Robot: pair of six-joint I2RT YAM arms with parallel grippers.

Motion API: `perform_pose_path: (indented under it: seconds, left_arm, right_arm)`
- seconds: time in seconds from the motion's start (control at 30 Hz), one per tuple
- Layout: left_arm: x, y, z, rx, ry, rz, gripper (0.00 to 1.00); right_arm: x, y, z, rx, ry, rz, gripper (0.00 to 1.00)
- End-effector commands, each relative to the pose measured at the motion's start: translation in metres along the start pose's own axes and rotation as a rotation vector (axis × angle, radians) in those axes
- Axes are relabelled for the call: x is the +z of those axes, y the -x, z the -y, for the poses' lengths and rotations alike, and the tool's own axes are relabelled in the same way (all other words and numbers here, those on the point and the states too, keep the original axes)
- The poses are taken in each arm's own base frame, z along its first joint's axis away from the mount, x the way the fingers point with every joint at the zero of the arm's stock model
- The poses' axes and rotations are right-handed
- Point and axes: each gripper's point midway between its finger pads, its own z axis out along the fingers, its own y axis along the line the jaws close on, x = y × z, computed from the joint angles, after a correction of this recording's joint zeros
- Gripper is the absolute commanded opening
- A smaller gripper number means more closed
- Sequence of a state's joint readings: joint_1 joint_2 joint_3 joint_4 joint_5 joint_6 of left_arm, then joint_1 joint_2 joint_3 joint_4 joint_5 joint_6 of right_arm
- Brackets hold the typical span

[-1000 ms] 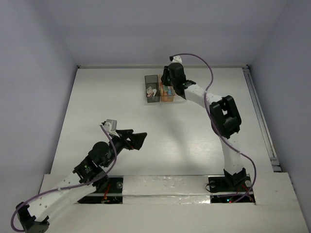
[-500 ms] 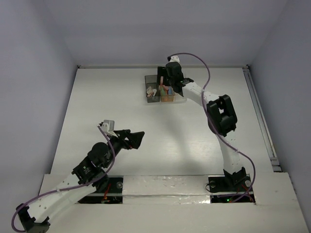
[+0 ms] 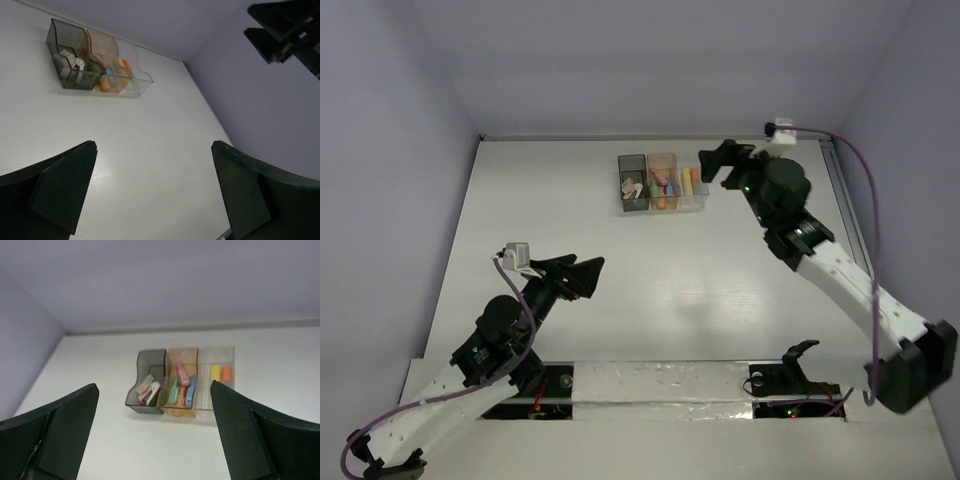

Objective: Sort the stationery into containers
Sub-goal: Reset both arms

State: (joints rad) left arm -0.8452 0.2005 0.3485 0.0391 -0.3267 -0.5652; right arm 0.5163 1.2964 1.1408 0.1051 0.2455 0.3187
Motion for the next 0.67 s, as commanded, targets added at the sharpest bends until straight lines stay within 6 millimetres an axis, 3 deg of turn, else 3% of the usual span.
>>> perform_pose_path:
  seconds: [0.0,0.03,0.07,0.1,0.13,0.17,0.23,0.3,0.4,0.63]
  left_arm:
    - [-0.004,0.03,0.02,-0.022,-0.039,0.061,0.99]
    - [-0.005,0.034,0.021,-0.025,-0.041,0.067,0.99]
    - [-0.007,0.043,0.027,-0.031,-0.052,0.083,0.99]
    - [-0.008,0.048,0.03,-0.027,-0.058,0.089,0.99]
    - [-0.009,0.052,0.032,-0.023,-0.06,0.092,0.99]
    - [-0.012,0.063,0.038,-0.027,-0.069,0.11,0.99]
    - [-0.015,0.072,0.039,-0.023,-0.06,0.128,0.99]
    - [-0.02,0.087,0.045,-0.024,-0.069,0.159,0.99]
    - [-0.026,0.095,0.04,-0.011,-0.038,0.172,0.99]
    - [-0.037,0.1,0.031,-0.016,-0.01,0.188,0.99]
  right_arm:
    - [-0.042,0.018,0.026,0.023,-0.079,0.096,1.0]
    - [-0.056,0.02,0.03,0.033,-0.083,0.105,1.0]
    - [-0.084,0.042,0.029,0.062,-0.062,0.171,1.0]
    - [-0.095,0.026,0.036,0.074,-0.061,0.151,1.0]
    - [-0.108,0.028,0.039,0.09,-0.054,0.173,1.0]
    - [-0.136,0.047,0.039,0.123,-0.027,0.248,1.0]
    - [-0.155,0.038,0.051,0.146,-0.04,0.261,1.0]
    - [-0.184,0.049,0.059,0.19,-0.044,0.325,1.0]
    - [-0.197,0.035,0.075,0.197,-0.09,0.319,1.0]
    - [-0.18,0.0,0.075,0.174,-0.105,0.183,1.0]
